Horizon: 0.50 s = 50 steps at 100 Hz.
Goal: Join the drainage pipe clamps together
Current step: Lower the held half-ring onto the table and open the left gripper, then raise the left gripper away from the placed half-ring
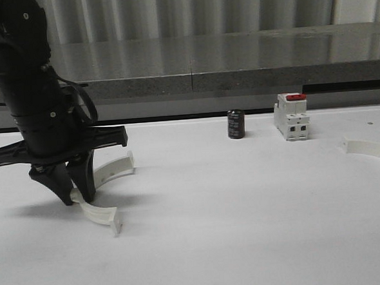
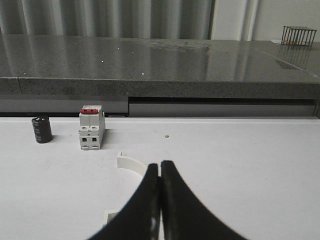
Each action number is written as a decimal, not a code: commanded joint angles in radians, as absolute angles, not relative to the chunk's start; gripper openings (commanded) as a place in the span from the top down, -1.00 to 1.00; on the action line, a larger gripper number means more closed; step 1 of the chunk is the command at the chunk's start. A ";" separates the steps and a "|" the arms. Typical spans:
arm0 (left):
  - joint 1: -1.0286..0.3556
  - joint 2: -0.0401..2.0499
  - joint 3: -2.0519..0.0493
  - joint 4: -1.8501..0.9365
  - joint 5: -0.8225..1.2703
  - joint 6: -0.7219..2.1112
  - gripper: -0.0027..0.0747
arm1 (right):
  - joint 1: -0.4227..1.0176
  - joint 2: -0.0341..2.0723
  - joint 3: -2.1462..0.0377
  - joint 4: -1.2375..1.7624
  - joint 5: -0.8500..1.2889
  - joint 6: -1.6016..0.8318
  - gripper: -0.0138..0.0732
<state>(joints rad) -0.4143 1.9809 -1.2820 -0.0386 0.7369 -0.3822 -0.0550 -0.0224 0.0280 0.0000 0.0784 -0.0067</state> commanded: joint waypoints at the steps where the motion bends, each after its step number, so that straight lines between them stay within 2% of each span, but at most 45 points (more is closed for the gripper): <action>1: -0.424 1.935 -1.303 -0.057 0.711 -0.395 0.70 | -0.059 -0.030 0.010 0.000 -0.011 -0.017 0.83; 5: -0.424 1.935 -1.303 -0.063 0.713 -0.395 0.55 | -0.059 -0.030 0.010 0.000 -0.011 -0.017 0.83; 17: -0.424 1.935 -1.303 -0.071 0.713 -0.395 -0.15 | -0.059 -0.030 0.010 0.000 -0.011 -0.017 0.83; 24: -0.424 1.935 -1.303 -0.083 0.712 -0.395 -0.42 | -0.059 -0.030 0.010 0.000 -0.011 -0.017 0.83; 29: -0.424 1.931 -1.303 -0.086 0.710 -0.395 -0.49 | -0.059 -0.030 0.010 0.000 -0.011 -0.017 0.83; 50: -0.428 1.835 -1.303 -0.057 0.690 -0.386 -0.47 | -0.059 -0.030 0.010 0.000 -0.011 -0.017 0.83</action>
